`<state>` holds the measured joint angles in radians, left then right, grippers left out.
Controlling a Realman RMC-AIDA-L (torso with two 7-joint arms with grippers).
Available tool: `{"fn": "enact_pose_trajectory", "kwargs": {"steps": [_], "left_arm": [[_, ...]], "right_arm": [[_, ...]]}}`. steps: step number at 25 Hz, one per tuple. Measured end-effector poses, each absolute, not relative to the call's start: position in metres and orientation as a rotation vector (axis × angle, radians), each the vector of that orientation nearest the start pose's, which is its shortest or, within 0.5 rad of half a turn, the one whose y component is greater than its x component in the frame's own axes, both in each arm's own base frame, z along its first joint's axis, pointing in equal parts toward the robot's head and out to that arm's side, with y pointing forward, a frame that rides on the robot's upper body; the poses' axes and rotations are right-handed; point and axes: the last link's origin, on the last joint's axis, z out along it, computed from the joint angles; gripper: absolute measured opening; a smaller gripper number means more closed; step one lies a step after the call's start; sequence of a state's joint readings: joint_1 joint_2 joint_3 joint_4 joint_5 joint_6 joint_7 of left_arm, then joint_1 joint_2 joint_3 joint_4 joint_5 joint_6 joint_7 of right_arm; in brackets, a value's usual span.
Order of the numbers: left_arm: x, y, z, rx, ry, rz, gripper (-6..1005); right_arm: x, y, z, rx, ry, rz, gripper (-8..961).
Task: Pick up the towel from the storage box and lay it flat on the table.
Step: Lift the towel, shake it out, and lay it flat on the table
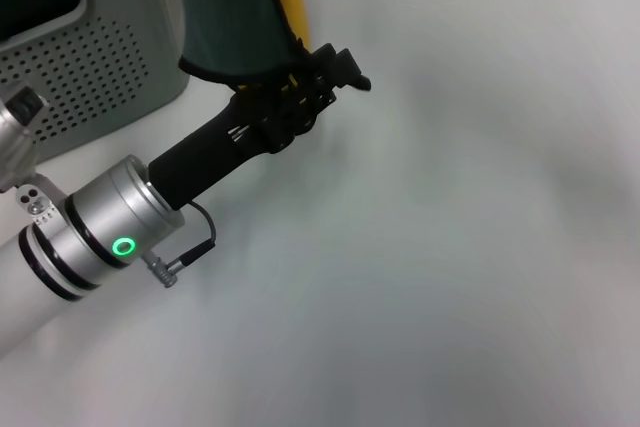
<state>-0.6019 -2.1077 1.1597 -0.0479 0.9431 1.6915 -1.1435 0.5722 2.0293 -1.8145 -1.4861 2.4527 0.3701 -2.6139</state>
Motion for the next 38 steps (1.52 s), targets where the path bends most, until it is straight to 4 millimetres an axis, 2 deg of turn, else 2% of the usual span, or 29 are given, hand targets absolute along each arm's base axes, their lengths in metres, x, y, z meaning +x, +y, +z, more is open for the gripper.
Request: {"fn": "enact_pose_trajectory", "kwargs": {"steps": [3, 6, 11, 17, 22, 26, 30, 34, 38], "left_arm": [[-0.226, 0.289, -0.055, -2.241, -1.014, -1.631, 535], [-0.229, 0.282, -0.052, -2.223, -1.013, -1.659, 299], [-0.234, 0.273, -0.047, -2.193, -1.001, -1.697, 198], [-0.236, 0.266, -0.038, -2.243, -0.955, -1.727, 76], [-0.242, 0.253, -0.017, -2.346, -0.908, -1.759, 32], [-0.253, 0.249, -0.001, -2.327, -0.916, -1.745, 33], [-0.255, 0.252, 0.011, -2.335, -0.925, -1.748, 34], [-0.256, 0.255, 0.02, -2.355, -0.937, -1.74, 34], [-0.257, 0.259, 0.03, -2.39, -0.979, -1.726, 35]], "right_arm": [[-0.036, 0.367, 0.028, -1.924, -0.575, 0.92, 37], [-0.033, 0.368, 0.027, -1.928, -0.569, 0.915, 37], [-0.025, 0.371, 0.023, -1.945, -0.546, 0.895, 38], [-0.011, 0.368, 0.016, -1.976, -0.503, 0.879, 40], [0.02, 0.368, 0.01, -2.032, -0.373, 0.866, 41], [0.044, 0.373, 0.007, -2.106, -0.227, 0.898, 42], [0.068, 0.381, 0.01, -2.2, -0.07, 0.94, 42], [0.084, 0.387, 0.017, -2.267, 0.05, 0.972, 43], [0.092, 0.383, 0.027, -2.358, 0.118, 0.989, 44]]}}
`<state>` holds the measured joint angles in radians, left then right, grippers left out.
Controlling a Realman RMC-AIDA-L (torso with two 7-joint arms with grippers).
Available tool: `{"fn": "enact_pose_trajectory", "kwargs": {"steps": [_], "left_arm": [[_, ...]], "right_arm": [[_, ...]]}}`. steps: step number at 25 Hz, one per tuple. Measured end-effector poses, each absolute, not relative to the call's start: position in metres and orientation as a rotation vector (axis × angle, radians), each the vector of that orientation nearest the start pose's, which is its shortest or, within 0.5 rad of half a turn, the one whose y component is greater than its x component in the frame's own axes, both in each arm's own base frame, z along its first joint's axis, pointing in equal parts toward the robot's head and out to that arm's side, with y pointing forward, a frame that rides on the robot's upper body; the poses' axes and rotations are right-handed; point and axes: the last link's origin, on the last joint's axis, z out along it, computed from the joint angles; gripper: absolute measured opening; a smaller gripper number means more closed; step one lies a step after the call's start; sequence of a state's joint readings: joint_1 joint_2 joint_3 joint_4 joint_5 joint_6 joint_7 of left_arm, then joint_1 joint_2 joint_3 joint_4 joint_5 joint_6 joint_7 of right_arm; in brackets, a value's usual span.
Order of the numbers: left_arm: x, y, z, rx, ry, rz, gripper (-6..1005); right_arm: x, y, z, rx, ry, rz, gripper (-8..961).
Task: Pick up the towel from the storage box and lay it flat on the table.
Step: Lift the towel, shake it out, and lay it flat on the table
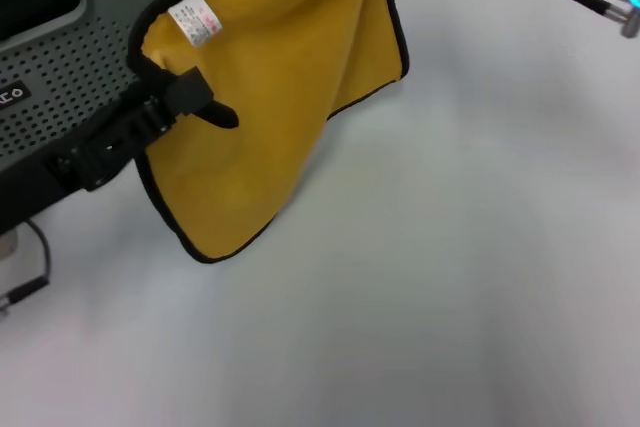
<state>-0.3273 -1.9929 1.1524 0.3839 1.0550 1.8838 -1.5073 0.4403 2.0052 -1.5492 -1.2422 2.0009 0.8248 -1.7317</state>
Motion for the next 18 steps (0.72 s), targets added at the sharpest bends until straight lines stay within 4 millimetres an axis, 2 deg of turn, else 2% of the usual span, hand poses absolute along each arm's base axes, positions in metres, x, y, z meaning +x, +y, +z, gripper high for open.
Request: {"fn": "enact_pose_trajectory", "kwargs": {"steps": [4, 8, 12, 14, 18], "left_arm": [[-0.255, 0.257, 0.039, -2.537, -1.083, -1.656, 36], [-0.247, 0.243, 0.045, -2.736, -1.107, -1.609, 37], [-0.25, 0.228, 0.053, -2.757, -1.123, -1.602, 37], [-0.253, 0.22, 0.057, -2.742, -1.13, -1.603, 38], [-0.251, 0.208, 0.063, -2.74, -1.137, -1.607, 38]], "right_arm": [[0.099, 0.368, 0.038, -2.458, 0.145, 1.029, 45], [0.112, 0.34, 0.047, -2.532, 0.18, 1.066, 46], [0.128, 0.307, 0.052, -2.571, 0.218, 1.085, 47], [0.143, 0.287, 0.055, -2.58, 0.273, 1.086, 47], [0.162, 0.26, 0.058, -2.621, 0.344, 1.081, 48]]}}
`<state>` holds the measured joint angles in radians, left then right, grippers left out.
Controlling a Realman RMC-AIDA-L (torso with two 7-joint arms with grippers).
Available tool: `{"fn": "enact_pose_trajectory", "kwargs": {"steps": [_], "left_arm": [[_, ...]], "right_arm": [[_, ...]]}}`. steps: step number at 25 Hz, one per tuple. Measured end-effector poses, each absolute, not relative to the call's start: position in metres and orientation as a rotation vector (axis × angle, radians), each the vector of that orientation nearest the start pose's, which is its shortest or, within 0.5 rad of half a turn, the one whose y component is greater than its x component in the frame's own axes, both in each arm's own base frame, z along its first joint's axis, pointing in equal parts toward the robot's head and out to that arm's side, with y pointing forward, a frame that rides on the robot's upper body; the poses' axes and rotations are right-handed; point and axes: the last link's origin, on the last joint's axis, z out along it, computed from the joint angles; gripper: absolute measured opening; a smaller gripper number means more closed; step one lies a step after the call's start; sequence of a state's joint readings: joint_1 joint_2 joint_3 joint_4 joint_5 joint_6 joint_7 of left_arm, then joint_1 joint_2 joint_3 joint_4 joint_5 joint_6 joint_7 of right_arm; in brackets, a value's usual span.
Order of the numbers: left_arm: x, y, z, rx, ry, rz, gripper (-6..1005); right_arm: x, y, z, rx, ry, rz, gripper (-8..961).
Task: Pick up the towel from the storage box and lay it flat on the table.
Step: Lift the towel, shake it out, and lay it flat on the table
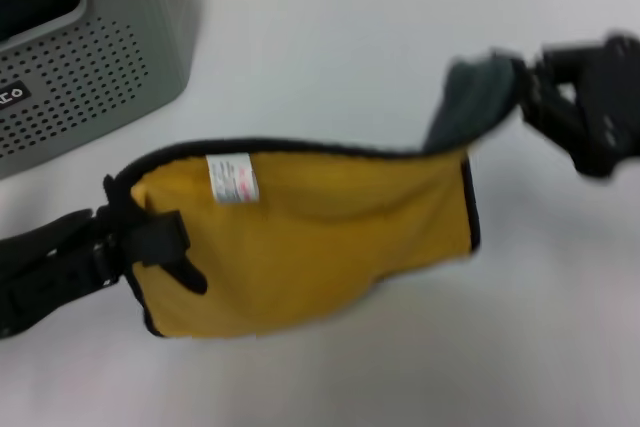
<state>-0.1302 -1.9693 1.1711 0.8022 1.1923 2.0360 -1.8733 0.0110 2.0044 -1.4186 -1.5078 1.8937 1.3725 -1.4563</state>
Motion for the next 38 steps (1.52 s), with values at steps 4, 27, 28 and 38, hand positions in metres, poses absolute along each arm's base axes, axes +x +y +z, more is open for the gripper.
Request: {"fn": "enact_pose_trajectory", "kwargs": {"steps": [4, 27, 28, 38], "left_arm": [[-0.231, 0.189, 0.062, -2.845, -1.028, -1.626, 39], [-0.249, 0.244, -0.058, -2.645, -1.506, -1.415, 44], [-0.249, 0.251, -0.057, -2.623, -1.484, -1.402, 44], [-0.281, 0.298, -0.038, -2.361, -1.414, -1.179, 46]], "right_arm": [[0.173, 0.237, 0.056, -2.733, 0.353, 1.126, 49], [0.252, 0.289, -0.028, -2.627, 0.76, 1.162, 54], [0.253, 0.296, -0.031, -2.609, 0.755, 1.122, 54], [0.245, 0.355, -0.053, -2.488, 0.777, 0.839, 56]]}}
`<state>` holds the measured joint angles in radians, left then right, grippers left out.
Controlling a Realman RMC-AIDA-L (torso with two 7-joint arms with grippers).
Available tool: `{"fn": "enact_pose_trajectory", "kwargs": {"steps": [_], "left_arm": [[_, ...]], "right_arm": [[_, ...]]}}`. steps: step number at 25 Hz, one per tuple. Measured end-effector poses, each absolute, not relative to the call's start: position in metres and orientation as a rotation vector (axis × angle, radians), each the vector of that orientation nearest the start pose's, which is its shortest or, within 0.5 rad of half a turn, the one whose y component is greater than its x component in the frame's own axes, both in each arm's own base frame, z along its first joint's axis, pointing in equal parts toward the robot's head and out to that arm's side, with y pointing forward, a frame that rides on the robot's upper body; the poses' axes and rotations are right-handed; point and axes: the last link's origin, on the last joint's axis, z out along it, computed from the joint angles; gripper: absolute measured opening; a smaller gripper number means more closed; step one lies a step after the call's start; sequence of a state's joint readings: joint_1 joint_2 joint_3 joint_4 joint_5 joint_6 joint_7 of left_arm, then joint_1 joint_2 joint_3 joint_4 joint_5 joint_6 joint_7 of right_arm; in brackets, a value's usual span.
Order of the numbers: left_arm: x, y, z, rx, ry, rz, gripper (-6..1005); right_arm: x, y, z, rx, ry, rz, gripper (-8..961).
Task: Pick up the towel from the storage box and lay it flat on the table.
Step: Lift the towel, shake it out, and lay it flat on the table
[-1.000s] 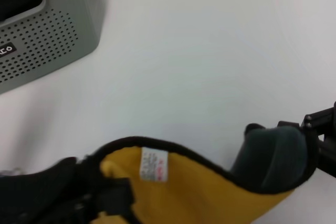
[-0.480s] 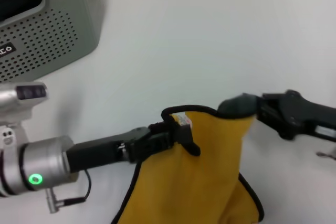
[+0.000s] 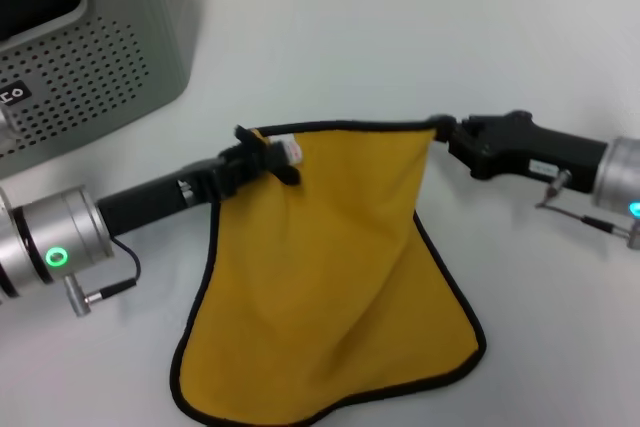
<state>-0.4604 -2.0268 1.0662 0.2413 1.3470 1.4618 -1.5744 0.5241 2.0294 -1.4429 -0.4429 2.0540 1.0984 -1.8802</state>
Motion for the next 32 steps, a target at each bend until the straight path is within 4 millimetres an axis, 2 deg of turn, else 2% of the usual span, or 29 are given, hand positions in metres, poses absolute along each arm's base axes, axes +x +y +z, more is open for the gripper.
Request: {"fn": "enact_pose_trajectory", "kwargs": {"steps": [3, 11, 17, 23, 29, 32], "left_arm": [[-0.29, 0.311, -0.032, -2.274, -1.391, -1.131, 46], [-0.295, 0.325, -0.029, -2.193, -1.384, -1.085, 48], [-0.296, 0.328, -0.042, -2.114, -1.438, -1.07, 49], [-0.3, 0.327, -0.042, -2.046, -1.496, -1.084, 50], [-0.311, 0.32, -0.03, -1.999, -1.529, -1.121, 257], [-0.317, 0.312, -0.018, -1.98, -1.525, -1.171, 398]], "right_arm": [[0.241, 0.368, -0.057, -2.454, 0.783, 0.789, 57], [0.232, 0.389, -0.066, -2.418, 0.774, 0.671, 58], [0.231, 0.391, -0.069, -2.426, 0.77, 0.644, 60], [0.233, 0.393, -0.067, -2.392, 0.792, 0.646, 61], [0.24, 0.39, -0.056, -2.353, 0.811, 0.683, 149], [0.244, 0.383, -0.047, -2.339, 0.809, 0.744, 201]]}}
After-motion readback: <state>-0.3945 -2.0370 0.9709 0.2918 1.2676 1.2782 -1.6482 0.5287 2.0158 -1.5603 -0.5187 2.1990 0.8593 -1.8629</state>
